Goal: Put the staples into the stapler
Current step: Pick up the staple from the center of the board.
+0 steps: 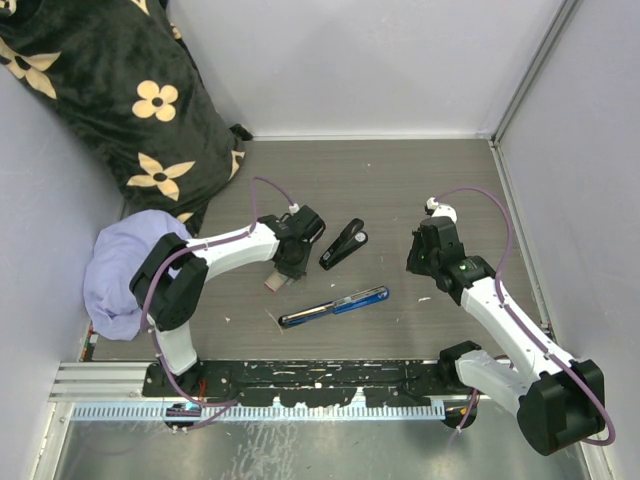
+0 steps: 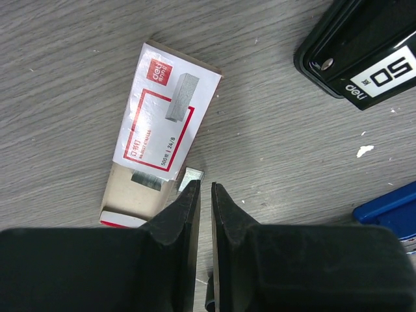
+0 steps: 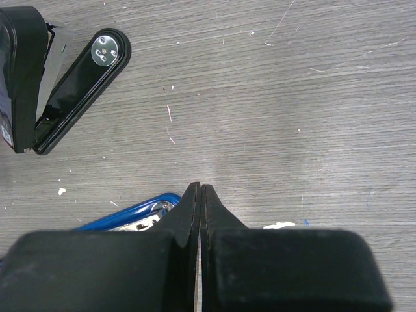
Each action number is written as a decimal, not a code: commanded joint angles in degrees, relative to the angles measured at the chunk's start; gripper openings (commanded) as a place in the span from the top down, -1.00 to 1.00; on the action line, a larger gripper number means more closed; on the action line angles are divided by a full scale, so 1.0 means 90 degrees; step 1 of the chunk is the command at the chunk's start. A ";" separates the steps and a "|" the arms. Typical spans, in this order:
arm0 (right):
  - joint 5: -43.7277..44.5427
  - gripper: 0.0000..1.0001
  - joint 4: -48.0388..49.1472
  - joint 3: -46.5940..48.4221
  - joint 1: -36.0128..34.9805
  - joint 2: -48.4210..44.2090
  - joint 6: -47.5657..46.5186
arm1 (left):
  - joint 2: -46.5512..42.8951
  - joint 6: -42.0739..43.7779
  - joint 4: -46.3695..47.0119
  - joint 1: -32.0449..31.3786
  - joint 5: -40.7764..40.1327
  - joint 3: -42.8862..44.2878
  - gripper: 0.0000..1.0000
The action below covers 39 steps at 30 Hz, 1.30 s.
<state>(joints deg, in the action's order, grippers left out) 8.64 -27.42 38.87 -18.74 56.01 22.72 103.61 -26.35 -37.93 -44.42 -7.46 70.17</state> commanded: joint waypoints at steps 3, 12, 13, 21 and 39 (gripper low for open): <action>0.0015 0.99 0.0286 0.0095 0.0024 0.0026 -0.0071 | -0.0112 -0.0063 0.0065 -0.0059 -0.0154 -0.0062 0.74; 0.0016 0.99 0.0283 0.0096 0.0032 0.0046 -0.0066 | -0.0095 -0.0090 0.0068 -0.0081 -0.0159 -0.0151 0.76; 0.0016 0.99 0.0284 0.0095 0.0030 0.0038 -0.0068 | -0.0083 -0.0092 0.0073 -0.0086 -0.0165 -0.0150 0.75; 0.0006 0.99 0.0284 0.0092 0.0041 0.0030 -0.0071 | -0.0014 -0.0017 0.0103 -0.0124 -0.0326 -0.0147 0.75; 0.0006 0.99 0.0288 0.0091 0.0051 0.0060 -0.0073 | 0.0183 0.0046 0.0179 -0.0159 -0.0338 -0.0207 0.71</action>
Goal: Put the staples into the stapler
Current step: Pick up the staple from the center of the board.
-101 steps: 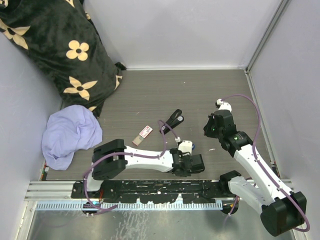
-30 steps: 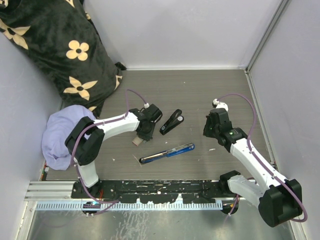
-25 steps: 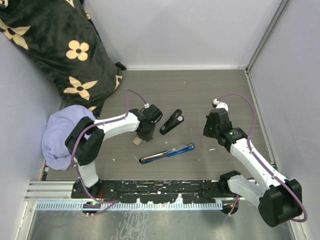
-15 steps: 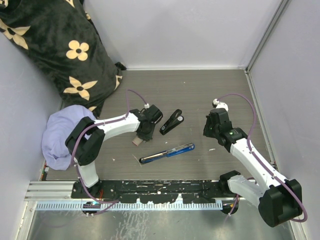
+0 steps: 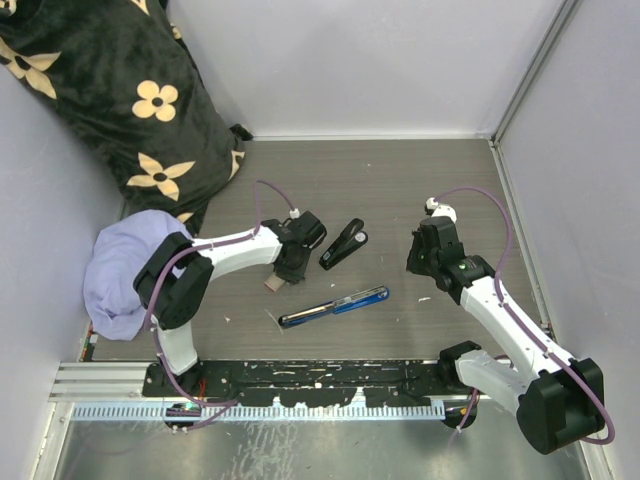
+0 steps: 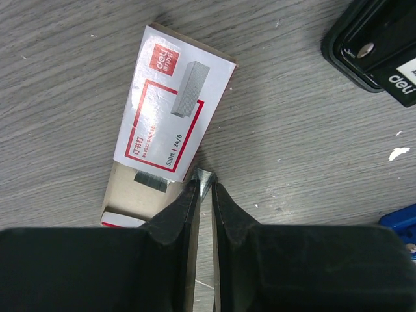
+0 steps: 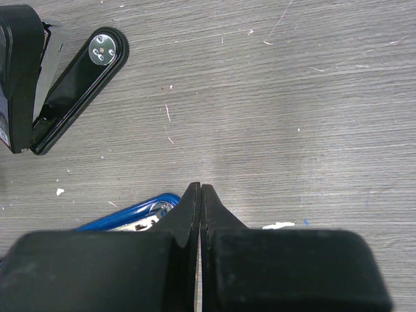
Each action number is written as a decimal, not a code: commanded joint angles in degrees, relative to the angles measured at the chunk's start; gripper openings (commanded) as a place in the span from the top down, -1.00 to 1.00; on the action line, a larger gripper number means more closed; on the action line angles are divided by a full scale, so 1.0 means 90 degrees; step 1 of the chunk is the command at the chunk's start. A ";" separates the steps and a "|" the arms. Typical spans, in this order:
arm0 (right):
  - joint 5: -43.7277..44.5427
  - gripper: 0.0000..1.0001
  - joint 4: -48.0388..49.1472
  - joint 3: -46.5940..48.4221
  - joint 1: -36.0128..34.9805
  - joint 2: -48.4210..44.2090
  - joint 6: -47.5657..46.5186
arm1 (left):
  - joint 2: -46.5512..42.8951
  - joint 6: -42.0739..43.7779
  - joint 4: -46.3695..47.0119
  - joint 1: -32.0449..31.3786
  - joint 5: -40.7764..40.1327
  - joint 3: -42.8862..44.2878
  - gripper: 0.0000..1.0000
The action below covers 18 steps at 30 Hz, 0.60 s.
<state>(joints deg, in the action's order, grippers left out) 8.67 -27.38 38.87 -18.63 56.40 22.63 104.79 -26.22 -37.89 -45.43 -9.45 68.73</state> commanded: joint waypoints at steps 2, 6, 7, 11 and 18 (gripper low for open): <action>0.0004 0.99 0.0283 0.0092 0.0039 0.0024 -0.0064 | 0.0064 0.0039 0.0181 -0.0080 -0.0147 -0.0050 0.71; -0.0006 0.99 0.0294 0.0090 0.0049 0.0036 -0.0062 | 0.0154 0.0026 0.0192 -0.0104 -0.0136 -0.0071 0.72; -0.0006 0.99 0.0289 0.0090 0.0048 0.0040 -0.0065 | 0.0183 0.0018 0.0203 -0.0113 -0.0120 -0.0077 0.73; -0.0006 0.99 0.0288 0.0091 0.0046 0.0040 -0.0064 | 0.0219 -0.0056 0.0256 -0.0129 -0.0009 -0.0170 0.74; -0.0016 0.99 0.0288 0.0092 0.0042 0.0037 -0.0078 | 0.0203 -0.0095 0.0360 -0.0124 -0.0085 -0.0323 0.99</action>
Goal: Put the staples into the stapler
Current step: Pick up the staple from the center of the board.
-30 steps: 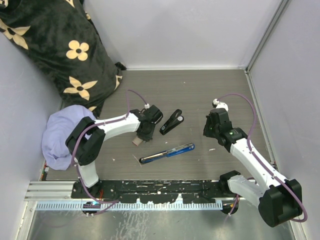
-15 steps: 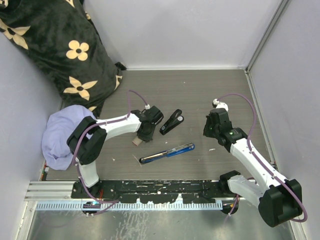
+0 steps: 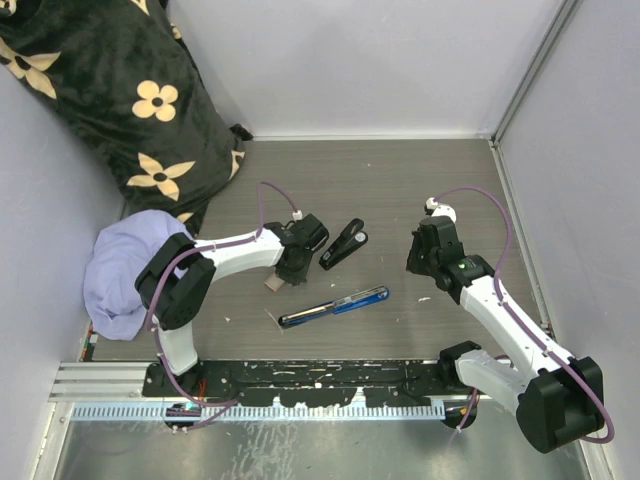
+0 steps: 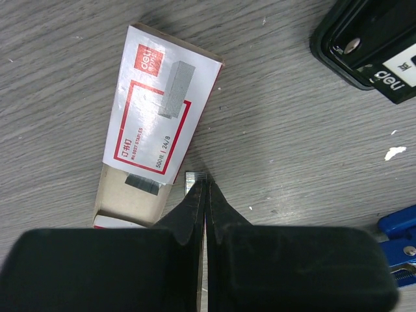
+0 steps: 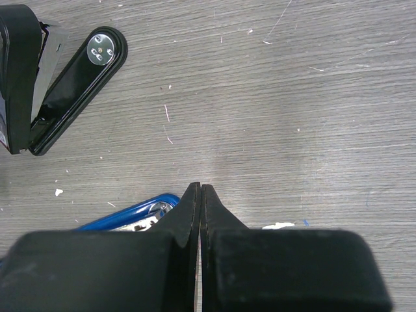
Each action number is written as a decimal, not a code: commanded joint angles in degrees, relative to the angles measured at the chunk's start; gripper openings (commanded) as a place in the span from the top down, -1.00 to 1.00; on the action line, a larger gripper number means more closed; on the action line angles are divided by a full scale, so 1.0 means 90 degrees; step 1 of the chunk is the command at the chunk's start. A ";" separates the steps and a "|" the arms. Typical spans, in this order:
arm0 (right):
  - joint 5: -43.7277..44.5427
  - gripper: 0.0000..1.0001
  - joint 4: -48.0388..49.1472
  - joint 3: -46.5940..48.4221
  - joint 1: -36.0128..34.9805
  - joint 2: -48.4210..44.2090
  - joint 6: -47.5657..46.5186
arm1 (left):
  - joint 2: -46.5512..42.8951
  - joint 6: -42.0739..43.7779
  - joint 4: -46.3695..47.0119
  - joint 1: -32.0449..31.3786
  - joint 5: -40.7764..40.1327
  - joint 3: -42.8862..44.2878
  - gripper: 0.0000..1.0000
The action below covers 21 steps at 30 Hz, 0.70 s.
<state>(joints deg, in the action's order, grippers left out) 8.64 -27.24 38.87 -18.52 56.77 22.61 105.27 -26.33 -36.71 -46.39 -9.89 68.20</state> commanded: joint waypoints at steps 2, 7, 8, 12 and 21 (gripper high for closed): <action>-0.0013 0.99 0.0278 0.0085 0.0033 -0.0007 -0.0081 | 0.0120 -0.0101 0.0255 -0.0015 -0.0024 -0.0257 1.00; -0.0003 0.99 0.0274 0.0082 0.0040 -0.0025 -0.0081 | -0.0346 -0.0169 0.0327 -0.0019 -0.0168 -0.0266 0.99; -0.0003 0.99 0.0273 0.0082 0.0043 -0.0020 -0.0081 | -0.0460 -0.0179 0.0329 -0.0017 -0.0208 -0.0267 1.00; -0.0003 0.99 0.0274 0.0088 0.0045 -0.0019 -0.0081 | -0.0815 -0.0169 0.0242 -0.0013 -0.0301 -0.0205 0.99; -0.0013 0.99 0.0269 0.0085 0.0045 -0.0001 -0.0081 | -0.0922 -0.0180 -0.0001 0.0040 -0.0474 -0.0145 1.00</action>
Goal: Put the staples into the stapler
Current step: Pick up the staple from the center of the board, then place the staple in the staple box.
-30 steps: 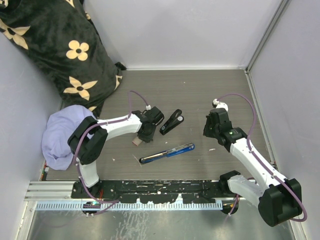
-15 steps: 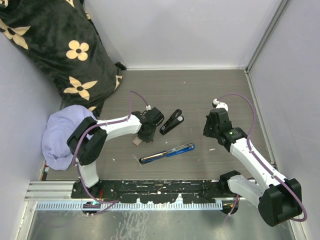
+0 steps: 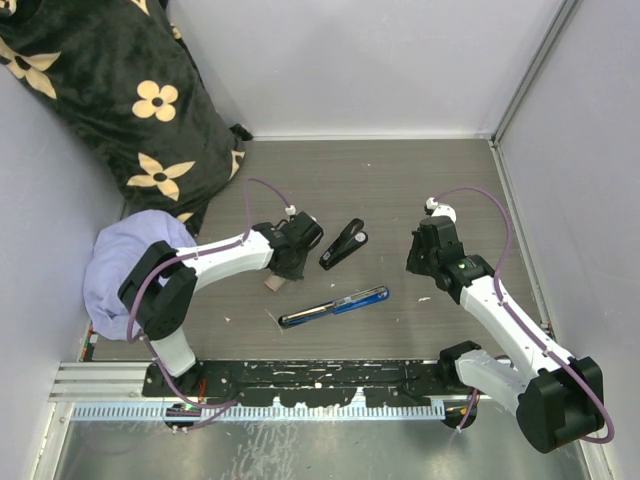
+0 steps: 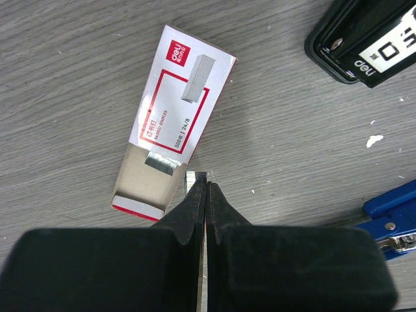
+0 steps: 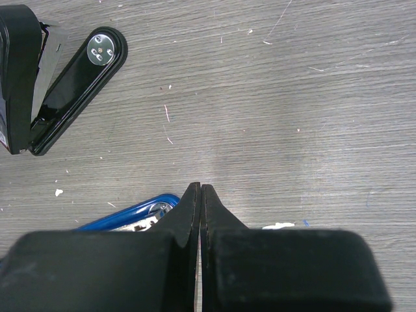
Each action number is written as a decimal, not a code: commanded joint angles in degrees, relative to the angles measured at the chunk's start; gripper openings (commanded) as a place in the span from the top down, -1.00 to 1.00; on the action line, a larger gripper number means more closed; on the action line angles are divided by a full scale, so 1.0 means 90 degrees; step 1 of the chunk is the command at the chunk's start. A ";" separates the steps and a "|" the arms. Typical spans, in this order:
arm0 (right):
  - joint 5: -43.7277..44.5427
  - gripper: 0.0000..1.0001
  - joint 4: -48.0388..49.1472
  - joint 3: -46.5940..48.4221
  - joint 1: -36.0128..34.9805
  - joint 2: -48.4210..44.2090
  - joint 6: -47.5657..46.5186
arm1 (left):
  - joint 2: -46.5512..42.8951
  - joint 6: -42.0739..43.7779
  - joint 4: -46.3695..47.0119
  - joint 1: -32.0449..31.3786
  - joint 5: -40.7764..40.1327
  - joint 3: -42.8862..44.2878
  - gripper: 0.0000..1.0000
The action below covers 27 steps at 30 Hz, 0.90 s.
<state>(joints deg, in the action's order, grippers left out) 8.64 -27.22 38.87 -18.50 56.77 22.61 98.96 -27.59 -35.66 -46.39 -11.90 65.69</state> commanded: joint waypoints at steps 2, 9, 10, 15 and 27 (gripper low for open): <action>-0.0013 0.99 0.0267 0.0085 0.0043 -0.0017 -0.0081 | -0.0199 -0.0032 -0.0167 0.0126 -0.0258 0.0122 0.99; -0.0013 0.99 0.0261 0.0085 0.0043 0.0004 -0.0083 | -0.0297 0.0281 -0.0128 0.0303 -0.0211 -0.0029 1.00; -0.0013 0.99 0.0261 0.0099 0.0042 0.0007 -0.0089 | -0.0299 0.0312 -0.0129 0.0331 -0.0193 -0.0048 0.99; -0.0013 0.99 0.0261 0.0093 0.0043 0.0008 -0.0090 | -0.0326 0.0423 -0.0127 0.0488 -0.0146 -0.0161 1.00; -0.0073 1.00 0.0261 0.0095 0.0035 0.0068 -0.0091 | -0.0346 0.0522 -0.0058 0.0591 0.0080 -0.0300 0.60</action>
<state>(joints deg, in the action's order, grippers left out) 8.54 -27.18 38.87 -18.50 57.17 22.59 98.59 -23.70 -36.93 -41.28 -11.99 63.48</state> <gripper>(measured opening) 0.026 0.125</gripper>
